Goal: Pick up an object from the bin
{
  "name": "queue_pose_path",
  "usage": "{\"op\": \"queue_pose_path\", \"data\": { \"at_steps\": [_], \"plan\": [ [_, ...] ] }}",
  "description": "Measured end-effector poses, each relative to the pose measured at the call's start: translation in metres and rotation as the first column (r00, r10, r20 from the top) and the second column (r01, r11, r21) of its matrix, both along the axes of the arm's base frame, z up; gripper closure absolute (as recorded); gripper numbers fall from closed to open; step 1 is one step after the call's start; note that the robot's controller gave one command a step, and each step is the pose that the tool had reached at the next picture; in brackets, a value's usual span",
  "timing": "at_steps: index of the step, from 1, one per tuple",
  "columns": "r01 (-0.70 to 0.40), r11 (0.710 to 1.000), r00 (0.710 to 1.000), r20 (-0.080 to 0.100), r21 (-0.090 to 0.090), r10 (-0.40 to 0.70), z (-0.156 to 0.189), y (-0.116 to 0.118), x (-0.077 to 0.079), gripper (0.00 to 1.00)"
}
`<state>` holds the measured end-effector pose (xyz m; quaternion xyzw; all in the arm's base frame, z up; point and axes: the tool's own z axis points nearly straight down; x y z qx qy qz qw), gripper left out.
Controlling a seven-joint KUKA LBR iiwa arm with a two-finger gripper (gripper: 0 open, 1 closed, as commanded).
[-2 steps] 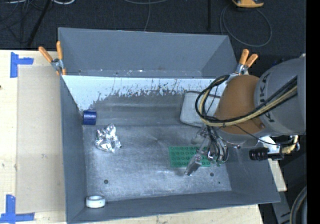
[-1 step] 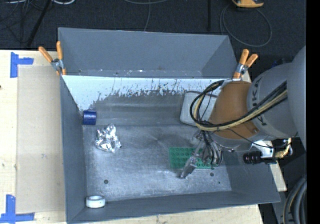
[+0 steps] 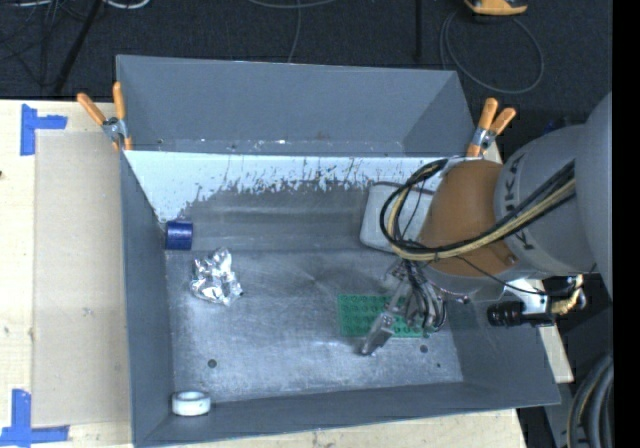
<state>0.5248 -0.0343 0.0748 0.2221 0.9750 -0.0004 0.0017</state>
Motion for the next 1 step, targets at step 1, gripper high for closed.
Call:
{"op": "queue_pose_path", "data": {
  "at_steps": [1],
  "plan": [
    [-0.002,1.000,1.000,0.007,-0.001,0.002,0.0025,0.0000,0.0025,1.00]
  ]
}}
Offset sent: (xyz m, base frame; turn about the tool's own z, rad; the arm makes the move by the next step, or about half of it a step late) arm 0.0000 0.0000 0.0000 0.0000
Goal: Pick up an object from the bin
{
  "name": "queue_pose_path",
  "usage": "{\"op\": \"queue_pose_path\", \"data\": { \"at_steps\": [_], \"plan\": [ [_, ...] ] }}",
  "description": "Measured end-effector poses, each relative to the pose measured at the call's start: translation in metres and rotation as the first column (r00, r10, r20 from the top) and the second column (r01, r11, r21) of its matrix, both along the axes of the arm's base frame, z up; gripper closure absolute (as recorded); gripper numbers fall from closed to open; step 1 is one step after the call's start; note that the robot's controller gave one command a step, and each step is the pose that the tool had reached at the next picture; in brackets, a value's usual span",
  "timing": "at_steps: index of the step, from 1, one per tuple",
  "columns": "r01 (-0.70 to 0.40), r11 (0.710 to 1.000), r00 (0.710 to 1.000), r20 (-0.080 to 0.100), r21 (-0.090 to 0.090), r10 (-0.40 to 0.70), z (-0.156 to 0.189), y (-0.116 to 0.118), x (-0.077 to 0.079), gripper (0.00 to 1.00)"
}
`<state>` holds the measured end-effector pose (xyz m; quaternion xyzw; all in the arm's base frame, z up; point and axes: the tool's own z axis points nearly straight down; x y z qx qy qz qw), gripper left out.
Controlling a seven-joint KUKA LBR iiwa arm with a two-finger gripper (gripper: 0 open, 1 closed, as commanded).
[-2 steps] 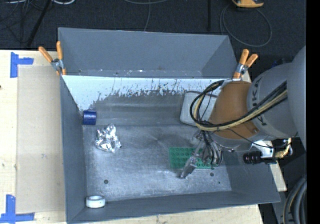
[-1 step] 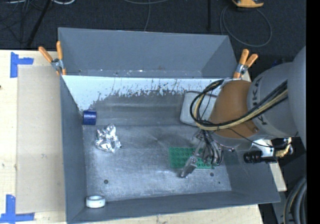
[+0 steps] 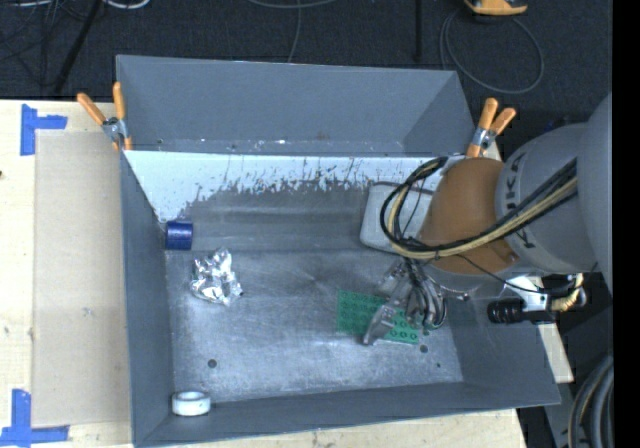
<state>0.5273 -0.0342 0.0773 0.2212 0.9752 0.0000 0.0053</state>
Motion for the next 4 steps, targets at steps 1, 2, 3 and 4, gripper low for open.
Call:
{"op": "queue_pose_path", "data": {
  "at_steps": [1,2,3,4],
  "plan": [
    [-0.004,1.000,1.000,-0.006,0.002,0.004,0.051,-0.001,0.001,1.00],
    [-0.010,1.000,1.000,-0.010,0.002,0.010,0.056,-0.001,0.001,1.00],
    [-0.015,1.000,1.000,-0.009,0.002,0.015,0.076,-0.001,0.002,1.00],
    [-0.021,1.000,1.000,-0.009,0.002,0.021,0.093,-0.002,0.002,1.00]
  ]
}}
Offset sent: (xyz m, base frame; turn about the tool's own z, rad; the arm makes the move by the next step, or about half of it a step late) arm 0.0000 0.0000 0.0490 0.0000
